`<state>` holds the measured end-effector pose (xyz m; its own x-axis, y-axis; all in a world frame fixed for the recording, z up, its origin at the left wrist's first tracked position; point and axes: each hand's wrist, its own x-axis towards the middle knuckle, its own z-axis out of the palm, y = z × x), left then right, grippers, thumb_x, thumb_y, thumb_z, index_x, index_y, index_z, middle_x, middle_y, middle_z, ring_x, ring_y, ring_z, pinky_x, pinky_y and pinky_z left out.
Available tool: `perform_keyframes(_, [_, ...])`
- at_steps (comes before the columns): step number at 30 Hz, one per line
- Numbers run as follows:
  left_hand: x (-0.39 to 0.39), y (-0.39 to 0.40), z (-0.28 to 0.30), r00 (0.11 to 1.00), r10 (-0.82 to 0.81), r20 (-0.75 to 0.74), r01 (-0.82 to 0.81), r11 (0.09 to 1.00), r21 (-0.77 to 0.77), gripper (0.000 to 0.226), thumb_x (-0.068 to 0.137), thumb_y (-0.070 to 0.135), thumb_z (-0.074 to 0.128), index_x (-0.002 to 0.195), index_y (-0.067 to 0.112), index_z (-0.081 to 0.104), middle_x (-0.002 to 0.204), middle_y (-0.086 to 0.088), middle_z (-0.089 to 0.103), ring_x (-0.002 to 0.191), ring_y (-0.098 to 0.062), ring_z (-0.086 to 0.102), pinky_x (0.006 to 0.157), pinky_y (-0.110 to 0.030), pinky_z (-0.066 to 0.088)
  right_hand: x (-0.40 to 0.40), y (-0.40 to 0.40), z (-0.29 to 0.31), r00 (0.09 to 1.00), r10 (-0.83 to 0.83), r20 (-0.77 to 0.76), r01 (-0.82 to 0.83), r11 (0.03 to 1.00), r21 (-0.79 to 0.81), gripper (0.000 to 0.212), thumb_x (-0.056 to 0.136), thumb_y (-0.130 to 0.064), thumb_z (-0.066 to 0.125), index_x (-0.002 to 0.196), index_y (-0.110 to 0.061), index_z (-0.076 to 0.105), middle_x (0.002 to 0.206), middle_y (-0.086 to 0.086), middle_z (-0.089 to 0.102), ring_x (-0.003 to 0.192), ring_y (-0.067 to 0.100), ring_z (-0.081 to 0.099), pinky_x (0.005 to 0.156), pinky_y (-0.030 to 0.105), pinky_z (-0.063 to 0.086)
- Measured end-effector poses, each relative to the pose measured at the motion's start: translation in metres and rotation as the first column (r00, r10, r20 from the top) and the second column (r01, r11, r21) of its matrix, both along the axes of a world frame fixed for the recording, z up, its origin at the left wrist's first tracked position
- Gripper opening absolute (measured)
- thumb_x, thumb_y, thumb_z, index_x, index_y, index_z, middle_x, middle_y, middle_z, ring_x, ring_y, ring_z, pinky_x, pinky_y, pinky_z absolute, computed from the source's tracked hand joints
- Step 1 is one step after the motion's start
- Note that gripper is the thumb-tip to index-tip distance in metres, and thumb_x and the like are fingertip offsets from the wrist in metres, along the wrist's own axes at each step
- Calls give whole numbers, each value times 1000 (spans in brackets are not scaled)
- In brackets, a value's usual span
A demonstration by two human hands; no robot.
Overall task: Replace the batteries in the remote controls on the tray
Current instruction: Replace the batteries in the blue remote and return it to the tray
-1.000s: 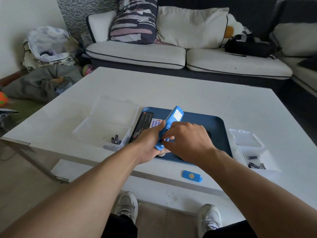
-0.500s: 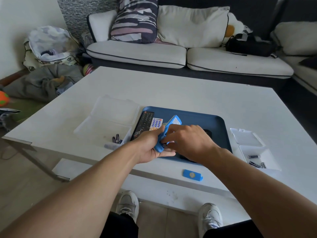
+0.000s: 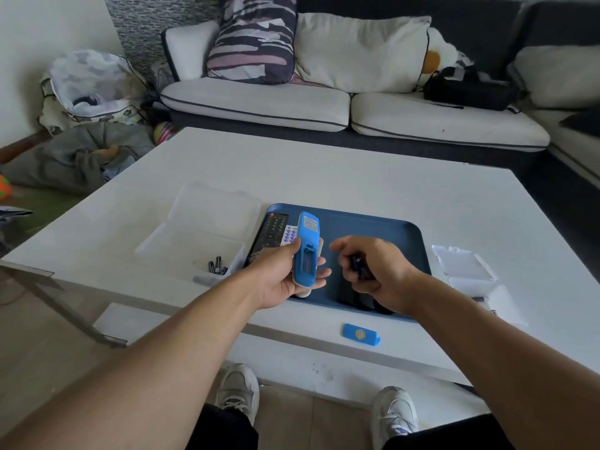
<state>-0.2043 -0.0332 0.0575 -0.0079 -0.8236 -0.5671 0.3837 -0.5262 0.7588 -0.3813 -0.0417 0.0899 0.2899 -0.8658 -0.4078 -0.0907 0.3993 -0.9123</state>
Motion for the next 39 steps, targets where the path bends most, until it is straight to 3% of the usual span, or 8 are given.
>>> perform_keyframes(3, [-1, -2, -2, 1000, -12, 3, 12, 1000, 0, 42, 110, 31, 36, 124, 9, 69, 112, -18, 74, 95, -35, 71, 81, -44, 61, 4, 3, -5, 924, 104, -368, -200, 952, -234, 14, 85, -32, 76, 92, -20, 75, 61, -8, 50, 44, 6, 35, 42, 18, 27])
perform_keyframes(6, [-2, -2, -3, 1000, -2, 6, 2, 1000, 13, 37, 110, 30, 39, 122, 10, 67, 112, -21, 74, 95, -39, 73, 91, -45, 59, 8, 7, -13, 669, 67, -740, -490, 789, -371, 35, 70, -56, 83, 96, -38, 69, 68, -17, 55, 57, 1, 52, 56, 18, 41])
perform_keyframes(9, [-3, -2, -8, 998, -45, 49, 44, 999, 15, 34, 110, 29, 38, 126, 11, 62, 107, -21, 75, 98, -38, 74, 112, -48, 40, 13, 8, -13, 511, -13, -860, -583, 730, -357, 36, 78, -62, 73, 106, -42, 65, 81, -18, 58, 79, 7, 59, 69, 29, 49])
perform_keyframes(14, [-9, -3, -10, 929, 42, 368, 42, 975, -217, 27, 108, 19, 43, 109, 16, 70, 93, 0, 77, 88, -22, 73, 82, -42, 61, 13, 1, -13, 426, -96, -900, -587, 728, -355, 35, 83, -65, 65, 111, -44, 64, 97, -10, 65, 89, 14, 61, 71, 31, 46])
perform_keyframes(17, [1, -9, -24, 531, 137, 836, 313, 885, -344, 32, 103, 12, 45, 127, 19, 66, 129, -3, 66, 118, -23, 61, 104, -43, 47, 9, -5, -20, 338, -121, -933, -593, 743, -311, 33, 84, -64, 66, 110, -42, 64, 104, -9, 68, 89, 14, 62, 70, 31, 44])
perform_keyframes(20, [10, -8, -45, 44, -147, 988, 593, 800, 93, 57, 103, 24, 45, 157, 33, 29, 169, -3, 10, 155, -28, 6, 125, -46, 10, 7, -6, -29, 283, -99, -954, -614, 746, -259, 34, 86, -60, 67, 113, -41, 65, 111, -7, 69, 86, 15, 59, 70, 30, 43])
perform_keyframes(22, [9, -3, -52, -110, -248, 963, 611, 747, 262, 60, 103, 33, 42, 159, 39, 19, 169, -1, -11, 154, -30, -15, 124, -53, -2, 7, -6, -34, 259, -72, -963, -629, 744, -225, 35, 87, -58, 67, 117, -40, 65, 113, -5, 69, 83, 15, 59, 70, 30, 44])
perform_keyframes(39, [7, -5, -52, -43, -249, 968, 602, 767, 224, 61, 101, 38, 46, 158, 35, 24, 169, 2, 4, 156, -24, -4, 124, -55, 1, 10, -18, -52, 321, 119, -940, -669, 731, -136, 27, 83, -47, 76, 107, -39, 67, 101, -12, 65, 84, 9, 61, 75, 27, 53])
